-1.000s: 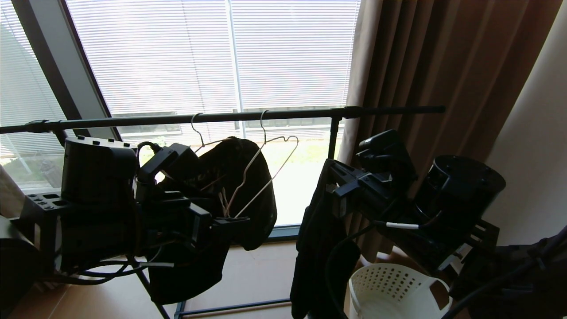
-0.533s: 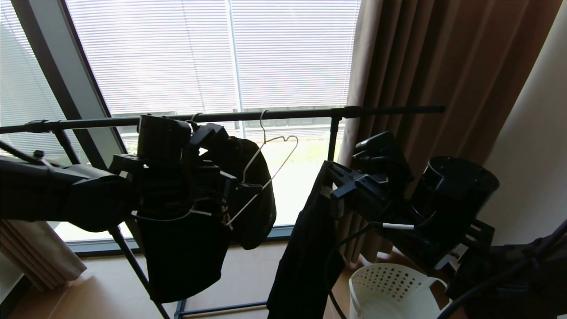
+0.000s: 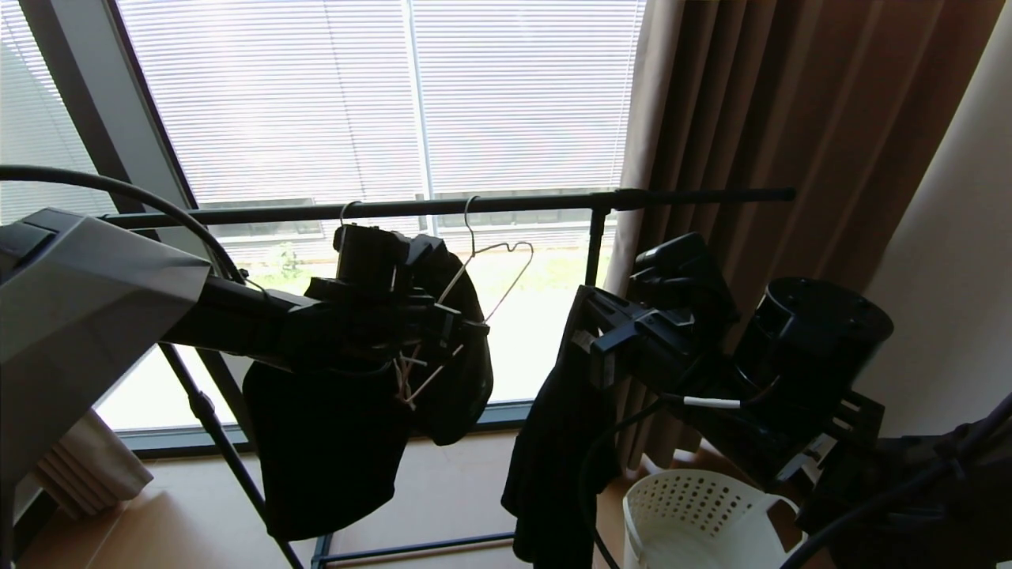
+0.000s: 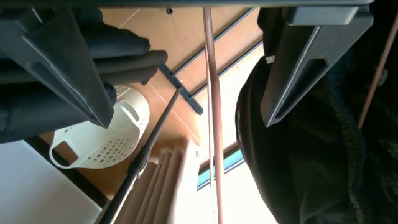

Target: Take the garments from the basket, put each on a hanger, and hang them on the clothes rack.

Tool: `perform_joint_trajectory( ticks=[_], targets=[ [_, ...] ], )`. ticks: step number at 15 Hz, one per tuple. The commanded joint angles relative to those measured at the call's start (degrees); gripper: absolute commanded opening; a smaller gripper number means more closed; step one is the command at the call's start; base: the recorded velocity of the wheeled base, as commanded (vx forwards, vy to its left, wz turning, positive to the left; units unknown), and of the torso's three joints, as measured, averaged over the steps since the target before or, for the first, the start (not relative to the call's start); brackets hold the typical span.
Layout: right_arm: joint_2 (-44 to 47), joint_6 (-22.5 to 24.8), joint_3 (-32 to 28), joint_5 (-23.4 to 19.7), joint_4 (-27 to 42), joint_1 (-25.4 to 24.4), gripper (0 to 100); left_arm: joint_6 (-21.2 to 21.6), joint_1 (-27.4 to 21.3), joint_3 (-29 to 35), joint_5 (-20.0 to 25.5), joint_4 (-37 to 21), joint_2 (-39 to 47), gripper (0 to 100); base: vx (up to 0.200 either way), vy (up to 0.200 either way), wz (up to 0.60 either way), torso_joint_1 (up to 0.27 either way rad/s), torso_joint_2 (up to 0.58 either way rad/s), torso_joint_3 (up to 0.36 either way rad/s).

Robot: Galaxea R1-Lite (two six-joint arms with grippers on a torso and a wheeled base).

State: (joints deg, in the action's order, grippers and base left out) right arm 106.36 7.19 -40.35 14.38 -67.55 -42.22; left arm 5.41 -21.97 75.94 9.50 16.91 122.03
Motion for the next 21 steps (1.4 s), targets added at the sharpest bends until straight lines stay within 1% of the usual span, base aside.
perform_joint_trajectory(
  ticks=[1, 5, 6, 12, 17, 19, 21],
  targets=[
    [0.0, 0.0, 0.0, 0.0, 0.0, 0.0, 0, -0.1, 0.4, 0.3, -0.1, 0.1, 1.3, 100, 0.0, 0.0, 0.0, 0.0, 0.0, 0.0],
    [0.1, 0.0, 0.0, 0.0, 0.0, -0.1, 0, -0.2, 0.9, 0.4, -0.2, 0.2, 2.2, 100, 0.0, 0.0, 0.0, 0.0, 0.0, 0.0],
    [0.1, 0.0, 0.0, 0.0, 0.0, 0.0, 0, -0.5, 0.9, 0.4, -0.5, 0.2, 2.2, 0, 0.0, 0.0, 0.0, 0.0, 0.0, 0.0],
    [0.2, 0.0, 0.0, 0.0, 0.0, 0.0, 0, -0.5, 0.9, 0.7, -0.9, 0.4, 1.4, 0, 0.0, 0.0, 0.0, 0.0, 0.0, 0.0],
    [0.2, 0.0, 0.0, 0.0, 0.0, -0.1, 0, -0.4, 0.4, -0.1, -0.9, 0.2, -3.2, 0, 0.0, 0.0, 0.0, 0.0, 0.0, 0.0],
    [0.1, 0.0, 0.0, 0.0, 0.0, 0.0, 0, -0.4, 0.3, -2.0, -0.9, 0.2, -5.9, 0, 0.0, 0.0, 0.0, 0.0, 0.0, 0.0],
    [0.1, 0.0, 0.0, 0.0, 0.0, 0.0, 0, -0.2, -0.2, -5.4, -0.9, 0.3, -9.5, 0, 0.0, 0.0, 0.0, 0.0, 0.0, 0.0]
  ],
)
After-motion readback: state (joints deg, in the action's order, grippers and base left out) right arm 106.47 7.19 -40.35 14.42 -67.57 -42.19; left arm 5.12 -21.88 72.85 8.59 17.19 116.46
